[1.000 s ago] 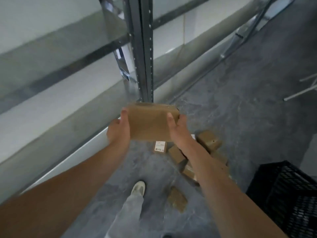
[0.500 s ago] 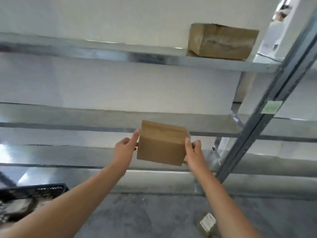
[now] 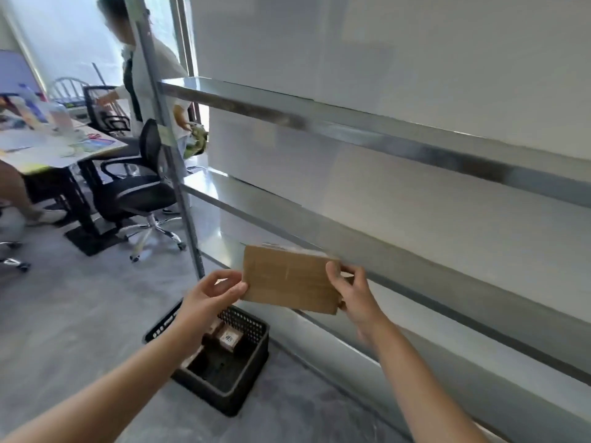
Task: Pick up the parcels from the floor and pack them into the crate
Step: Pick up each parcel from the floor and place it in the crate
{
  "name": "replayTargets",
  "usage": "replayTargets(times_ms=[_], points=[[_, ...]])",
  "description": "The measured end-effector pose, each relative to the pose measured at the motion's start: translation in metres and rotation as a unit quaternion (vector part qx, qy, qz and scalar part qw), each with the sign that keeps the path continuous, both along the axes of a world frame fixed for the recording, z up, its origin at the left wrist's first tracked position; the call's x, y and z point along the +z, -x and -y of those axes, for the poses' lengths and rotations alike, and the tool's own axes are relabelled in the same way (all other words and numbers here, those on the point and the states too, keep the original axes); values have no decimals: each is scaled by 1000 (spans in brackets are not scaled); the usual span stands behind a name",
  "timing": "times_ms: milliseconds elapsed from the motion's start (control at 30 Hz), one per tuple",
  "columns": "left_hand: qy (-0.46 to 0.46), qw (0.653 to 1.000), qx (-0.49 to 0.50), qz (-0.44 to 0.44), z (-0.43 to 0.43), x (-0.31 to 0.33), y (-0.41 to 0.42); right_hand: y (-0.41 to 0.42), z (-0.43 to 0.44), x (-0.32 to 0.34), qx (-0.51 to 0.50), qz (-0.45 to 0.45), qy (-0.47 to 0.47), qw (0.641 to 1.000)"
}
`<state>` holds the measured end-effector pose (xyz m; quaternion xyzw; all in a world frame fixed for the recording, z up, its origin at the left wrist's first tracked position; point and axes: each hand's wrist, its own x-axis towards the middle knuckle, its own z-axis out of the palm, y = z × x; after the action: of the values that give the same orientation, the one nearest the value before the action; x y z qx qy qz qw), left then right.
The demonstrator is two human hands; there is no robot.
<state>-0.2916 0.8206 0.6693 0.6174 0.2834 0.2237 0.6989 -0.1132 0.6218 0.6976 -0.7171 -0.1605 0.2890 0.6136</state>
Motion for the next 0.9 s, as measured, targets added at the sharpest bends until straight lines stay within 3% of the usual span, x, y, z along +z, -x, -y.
replayTargets(times_ms=[67, 167, 400, 700, 900], points=[[16, 1000, 13, 11, -35, -9, 19, 9, -48, -9, -16, -47, -15, 999], [37, 999, 22, 7, -79, -28, 41, 22, -108, -27, -42, -33, -2, 999], [64, 995, 45, -55, -160, -68, 81, 35, -202, -96, 43, -53, 11, 998], [54, 966, 193, -161, -210, -133, 4, -43, -294, -182, 146, -100, 55, 983], [137, 929, 265, -221, -214, -209, -35, -83, -339, -259, 235, -125, 127, 955]])
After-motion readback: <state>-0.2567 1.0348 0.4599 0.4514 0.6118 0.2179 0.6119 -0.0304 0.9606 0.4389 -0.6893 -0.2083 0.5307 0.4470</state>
